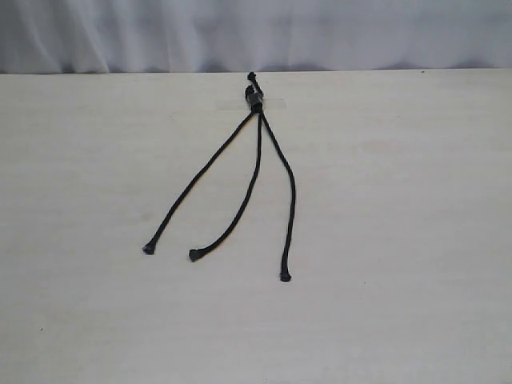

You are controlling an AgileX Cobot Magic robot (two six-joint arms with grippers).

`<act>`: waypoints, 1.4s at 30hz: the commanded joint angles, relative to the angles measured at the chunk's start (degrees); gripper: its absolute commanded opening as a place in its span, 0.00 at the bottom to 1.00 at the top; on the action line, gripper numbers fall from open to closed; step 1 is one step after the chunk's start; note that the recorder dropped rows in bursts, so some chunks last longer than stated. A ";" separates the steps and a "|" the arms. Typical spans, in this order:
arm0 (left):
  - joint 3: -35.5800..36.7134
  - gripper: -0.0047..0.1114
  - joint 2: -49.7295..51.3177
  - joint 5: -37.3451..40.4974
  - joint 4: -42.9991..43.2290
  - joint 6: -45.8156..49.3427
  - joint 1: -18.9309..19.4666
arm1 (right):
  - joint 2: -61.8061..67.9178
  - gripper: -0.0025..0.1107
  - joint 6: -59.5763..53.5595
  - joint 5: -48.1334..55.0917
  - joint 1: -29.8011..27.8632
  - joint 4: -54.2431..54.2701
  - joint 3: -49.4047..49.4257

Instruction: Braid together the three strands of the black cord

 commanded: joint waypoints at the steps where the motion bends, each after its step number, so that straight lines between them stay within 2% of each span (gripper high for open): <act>1: -2.50 0.04 2.57 3.34 3.05 -0.44 0.27 | 7.00 0.06 -0.79 10.22 -0.04 -2.04 -5.27; 5: -4.98 0.04 11.76 9.63 5.70 -0.44 0.27 | 19.57 0.06 -0.63 10.35 -0.04 -5.15 -7.28; 14: -13.34 0.04 40.25 22.79 8.52 -0.44 0.04 | 47.56 0.06 3.19 9.83 -0.04 -7.82 -8.44; 16: -14.87 0.04 50.29 23.15 8.52 -0.44 -2.14 | 54.30 0.06 3.19 7.22 -0.04 -7.82 -8.44; 19: -16.02 0.04 58.28 22.38 8.52 -0.44 -7.11 | 59.00 0.06 4.09 4.20 2.57 -8.65 -8.44; 20: -16.75 0.04 62.60 20.63 8.52 -0.44 -11.03 | 60.85 0.06 5.66 1.40 6.41 -12.14 -8.44; 22: -17.78 0.04 66.98 17.99 8.02 -0.56 -15.45 | 62.02 0.06 6.97 -1.69 10.23 -15.79 -8.44; 26: -21.62 0.05 74.86 17.00 7.92 -1.73 -22.88 | 63.56 0.06 7.31 -3.83 16.91 -16.18 -8.44; 27: -24.25 0.09 79.08 17.45 8.66 -1.73 -26.12 | 64.13 0.06 7.04 -3.83 18.11 -16.18 -8.44; 31: -33.04 0.27 91.05 19.45 9.24 2.08 -32.18 | 64.87 0.06 6.51 -3.83 18.37 -15.67 -8.44; 33: -36.05 0.31 95.87 18.33 9.24 4.46 -32.72 | 64.87 0.06 6.18 -3.83 18.37 -15.50 -8.44; 36: -40.24 0.31 103.20 20.04 9.24 4.46 -32.72 | 64.87 0.06 6.18 -3.83 18.37 -15.50 -8.44; 42: -41.97 0.31 107.72 23.28 14.73 4.46 -32.72 | 64.87 0.06 6.20 -3.83 18.37 -15.39 -8.44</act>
